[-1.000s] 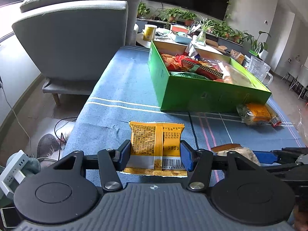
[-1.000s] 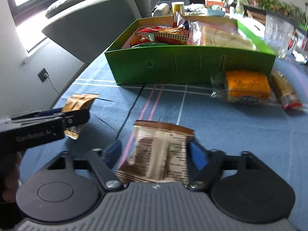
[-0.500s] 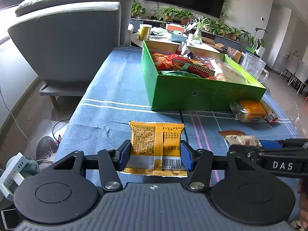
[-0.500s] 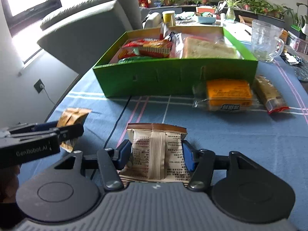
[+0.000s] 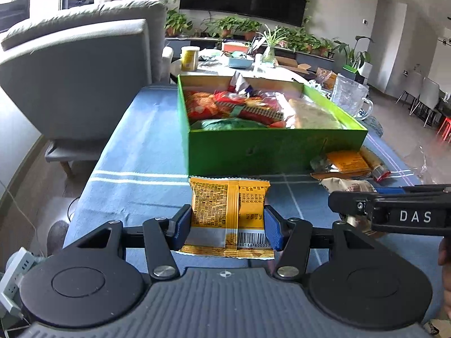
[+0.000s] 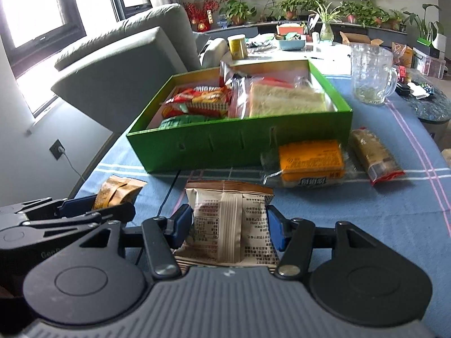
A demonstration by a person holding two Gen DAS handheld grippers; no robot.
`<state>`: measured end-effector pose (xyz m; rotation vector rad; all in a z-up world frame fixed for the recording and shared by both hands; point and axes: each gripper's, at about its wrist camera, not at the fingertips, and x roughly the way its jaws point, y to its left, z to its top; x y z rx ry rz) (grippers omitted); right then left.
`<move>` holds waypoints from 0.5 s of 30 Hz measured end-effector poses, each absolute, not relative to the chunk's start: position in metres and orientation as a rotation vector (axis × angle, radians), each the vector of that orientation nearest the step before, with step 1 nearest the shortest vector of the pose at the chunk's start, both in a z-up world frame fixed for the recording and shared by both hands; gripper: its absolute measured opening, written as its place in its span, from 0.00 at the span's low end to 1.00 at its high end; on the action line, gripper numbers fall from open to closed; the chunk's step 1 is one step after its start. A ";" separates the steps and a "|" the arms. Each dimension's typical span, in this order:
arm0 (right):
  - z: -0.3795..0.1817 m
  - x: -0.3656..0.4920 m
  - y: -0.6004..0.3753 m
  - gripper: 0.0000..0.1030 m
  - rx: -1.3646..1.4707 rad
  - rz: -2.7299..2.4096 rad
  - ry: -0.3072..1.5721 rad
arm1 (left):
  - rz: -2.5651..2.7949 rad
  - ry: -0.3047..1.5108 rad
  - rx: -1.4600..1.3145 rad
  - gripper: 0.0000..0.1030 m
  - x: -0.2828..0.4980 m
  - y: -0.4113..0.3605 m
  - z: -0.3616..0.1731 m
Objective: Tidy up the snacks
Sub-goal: 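Carry both held packets up and over the green box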
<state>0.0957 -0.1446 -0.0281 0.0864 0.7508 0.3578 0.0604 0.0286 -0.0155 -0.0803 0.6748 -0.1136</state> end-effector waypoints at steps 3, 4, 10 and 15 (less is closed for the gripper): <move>-0.023 0.098 -0.148 0.77 0.088 0.360 0.733 | -0.122 0.665 -0.068 0.49 0.064 0.024 -0.011; -0.022 0.099 -0.149 0.77 0.091 0.360 0.728 | -0.124 0.663 -0.064 0.49 0.065 0.023 -0.011; -0.019 0.105 -0.157 0.77 0.110 0.361 0.720 | -0.135 0.659 -0.040 0.49 0.073 0.014 -0.007; -0.017 0.111 -0.164 0.77 0.126 0.355 0.716 | -0.146 0.647 -0.020 0.49 0.077 0.008 -0.002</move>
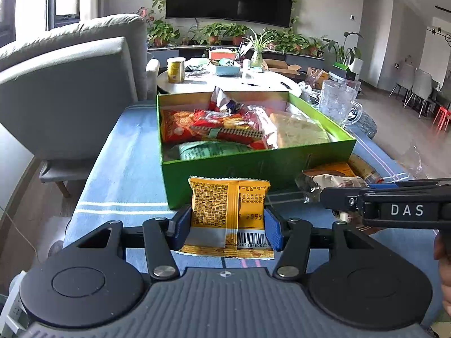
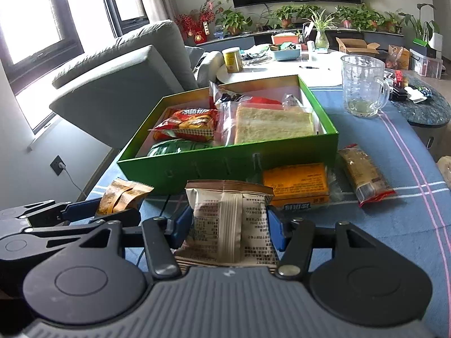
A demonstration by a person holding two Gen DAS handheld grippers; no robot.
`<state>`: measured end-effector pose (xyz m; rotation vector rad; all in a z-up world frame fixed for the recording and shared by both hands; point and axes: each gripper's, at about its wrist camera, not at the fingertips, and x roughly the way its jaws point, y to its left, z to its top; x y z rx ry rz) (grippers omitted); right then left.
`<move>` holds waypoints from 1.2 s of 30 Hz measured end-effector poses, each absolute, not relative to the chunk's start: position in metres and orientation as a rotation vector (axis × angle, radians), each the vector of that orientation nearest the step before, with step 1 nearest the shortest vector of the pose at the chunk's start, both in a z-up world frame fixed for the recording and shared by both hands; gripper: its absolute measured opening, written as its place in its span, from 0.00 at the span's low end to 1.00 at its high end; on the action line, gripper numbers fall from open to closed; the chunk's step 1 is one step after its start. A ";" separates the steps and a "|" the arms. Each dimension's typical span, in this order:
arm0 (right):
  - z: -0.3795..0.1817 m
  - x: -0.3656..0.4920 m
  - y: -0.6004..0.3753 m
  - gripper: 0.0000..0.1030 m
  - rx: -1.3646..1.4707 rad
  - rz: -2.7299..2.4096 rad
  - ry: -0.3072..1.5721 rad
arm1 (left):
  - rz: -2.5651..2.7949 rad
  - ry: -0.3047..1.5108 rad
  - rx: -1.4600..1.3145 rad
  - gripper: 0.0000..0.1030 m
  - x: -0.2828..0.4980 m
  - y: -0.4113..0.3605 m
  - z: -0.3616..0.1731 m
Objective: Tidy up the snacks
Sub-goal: 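Carry both held packets up and over the green box, then lower both packets into the box and open both grippers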
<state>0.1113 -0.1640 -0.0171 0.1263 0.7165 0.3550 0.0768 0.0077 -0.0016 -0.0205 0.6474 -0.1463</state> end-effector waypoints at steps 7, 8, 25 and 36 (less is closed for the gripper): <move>-0.014 0.119 -0.172 0.77 0.140 0.353 0.703 | -0.167 0.637 -0.006 0.49 0.083 0.000 0.005; -0.014 0.120 -0.173 0.77 0.142 0.353 0.702 | -0.170 0.635 -0.005 0.49 0.083 -0.001 0.006; 0.003 0.148 -0.180 0.77 0.164 0.367 0.649 | -0.188 0.580 0.035 0.50 0.108 -0.013 0.031; 0.014 0.190 -0.185 0.77 0.208 0.357 0.615 | -0.156 0.552 0.067 0.50 0.155 -0.020 0.038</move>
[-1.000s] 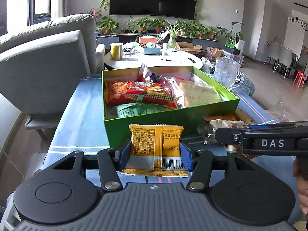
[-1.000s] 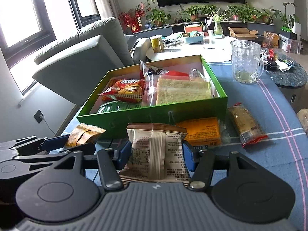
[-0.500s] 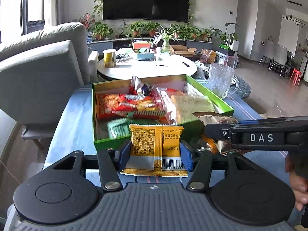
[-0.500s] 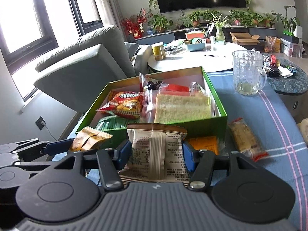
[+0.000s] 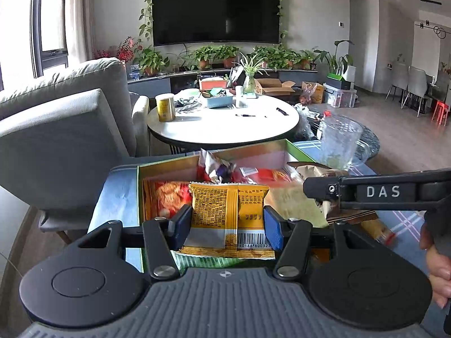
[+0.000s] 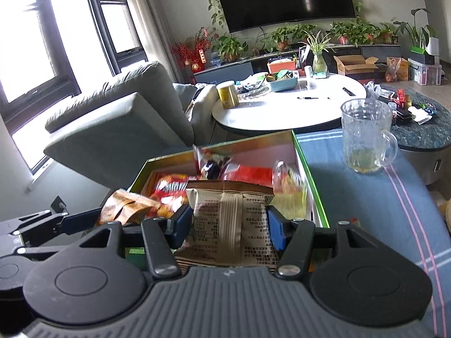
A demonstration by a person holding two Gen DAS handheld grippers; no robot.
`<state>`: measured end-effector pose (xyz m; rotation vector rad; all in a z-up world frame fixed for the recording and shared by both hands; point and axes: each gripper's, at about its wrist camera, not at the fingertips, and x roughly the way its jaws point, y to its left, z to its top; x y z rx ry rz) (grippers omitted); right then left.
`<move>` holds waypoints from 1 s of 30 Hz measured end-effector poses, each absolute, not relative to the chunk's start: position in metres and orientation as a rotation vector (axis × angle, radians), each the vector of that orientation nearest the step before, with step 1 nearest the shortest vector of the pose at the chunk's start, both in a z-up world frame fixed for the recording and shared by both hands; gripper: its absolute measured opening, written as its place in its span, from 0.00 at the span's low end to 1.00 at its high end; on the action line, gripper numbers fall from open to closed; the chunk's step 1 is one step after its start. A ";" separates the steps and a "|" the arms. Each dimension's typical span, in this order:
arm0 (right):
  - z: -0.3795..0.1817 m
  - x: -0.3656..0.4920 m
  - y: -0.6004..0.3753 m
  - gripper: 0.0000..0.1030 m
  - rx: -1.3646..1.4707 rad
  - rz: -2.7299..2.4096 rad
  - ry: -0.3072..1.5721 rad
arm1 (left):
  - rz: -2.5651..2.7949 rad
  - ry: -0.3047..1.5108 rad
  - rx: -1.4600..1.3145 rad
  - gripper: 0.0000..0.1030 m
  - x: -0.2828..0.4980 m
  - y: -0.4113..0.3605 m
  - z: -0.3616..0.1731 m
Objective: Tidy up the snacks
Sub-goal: 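Lower both packets into the box and open both grippers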
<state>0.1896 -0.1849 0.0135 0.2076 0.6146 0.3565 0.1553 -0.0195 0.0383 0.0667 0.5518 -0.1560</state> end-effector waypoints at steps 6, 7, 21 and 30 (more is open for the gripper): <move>0.016 0.215 -0.186 0.77 0.228 0.348 0.601 | -0.150 0.556 0.071 0.50 0.190 -0.023 0.035; 0.016 0.220 -0.185 0.77 0.231 0.345 0.601 | -0.151 0.557 0.071 0.50 0.196 -0.024 0.034; 0.001 0.254 -0.185 0.77 0.291 0.292 0.614 | -0.162 0.608 0.040 0.54 0.227 -0.022 0.006; 0.008 0.237 -0.186 0.78 0.298 0.295 0.623 | -0.150 0.592 0.026 0.60 0.207 -0.016 0.017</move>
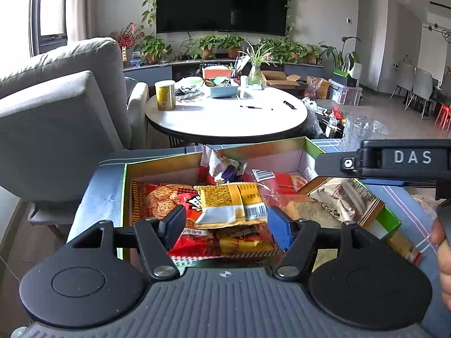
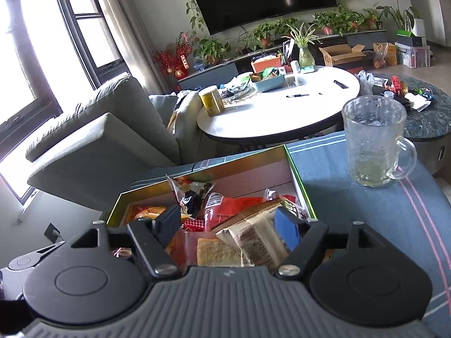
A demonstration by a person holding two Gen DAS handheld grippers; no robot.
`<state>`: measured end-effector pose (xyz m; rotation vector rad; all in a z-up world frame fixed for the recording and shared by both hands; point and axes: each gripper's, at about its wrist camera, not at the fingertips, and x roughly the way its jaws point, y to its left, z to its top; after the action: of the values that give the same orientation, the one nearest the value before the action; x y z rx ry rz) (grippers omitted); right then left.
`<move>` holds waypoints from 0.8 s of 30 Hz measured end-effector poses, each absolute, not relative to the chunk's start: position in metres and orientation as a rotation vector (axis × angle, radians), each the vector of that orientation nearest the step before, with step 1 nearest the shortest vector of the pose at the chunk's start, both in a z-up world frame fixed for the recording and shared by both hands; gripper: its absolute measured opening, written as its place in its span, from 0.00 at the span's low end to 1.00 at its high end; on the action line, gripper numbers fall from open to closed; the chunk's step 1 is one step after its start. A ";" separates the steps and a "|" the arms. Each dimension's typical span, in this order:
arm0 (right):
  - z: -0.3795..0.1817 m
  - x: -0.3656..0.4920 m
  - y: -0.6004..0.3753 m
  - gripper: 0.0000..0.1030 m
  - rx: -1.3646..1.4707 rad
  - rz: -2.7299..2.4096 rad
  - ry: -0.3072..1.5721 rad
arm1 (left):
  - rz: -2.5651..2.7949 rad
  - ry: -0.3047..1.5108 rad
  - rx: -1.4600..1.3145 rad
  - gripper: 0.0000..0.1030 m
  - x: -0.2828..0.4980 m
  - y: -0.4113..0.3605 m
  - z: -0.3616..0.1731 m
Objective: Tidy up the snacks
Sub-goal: 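Lower both packets into the box and open both grippers, then withdraw both tools and move them to the orange cake and bread-stick packets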
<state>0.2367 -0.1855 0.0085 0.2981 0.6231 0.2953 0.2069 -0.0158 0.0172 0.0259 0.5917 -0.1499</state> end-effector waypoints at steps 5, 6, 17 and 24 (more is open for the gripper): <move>0.015 0.221 -0.191 0.78 0.302 0.278 0.608 | -0.142 0.574 0.027 0.60 0.190 -0.012 0.027; 0.017 0.218 -0.192 0.78 0.303 0.277 0.608 | -0.143 0.569 0.027 0.61 0.186 -0.011 0.029; 0.028 0.181 -0.210 0.78 0.317 0.276 0.602 | -0.158 0.555 0.012 0.65 0.140 -0.011 0.037; 0.032 0.168 -0.228 0.78 0.337 0.266 0.604 | -0.234 0.596 0.043 0.67 0.118 -0.032 0.024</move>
<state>0.1683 -0.2277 0.0325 0.3365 0.6037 0.2655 0.1176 -0.0320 0.0236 0.0430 0.5961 -0.2341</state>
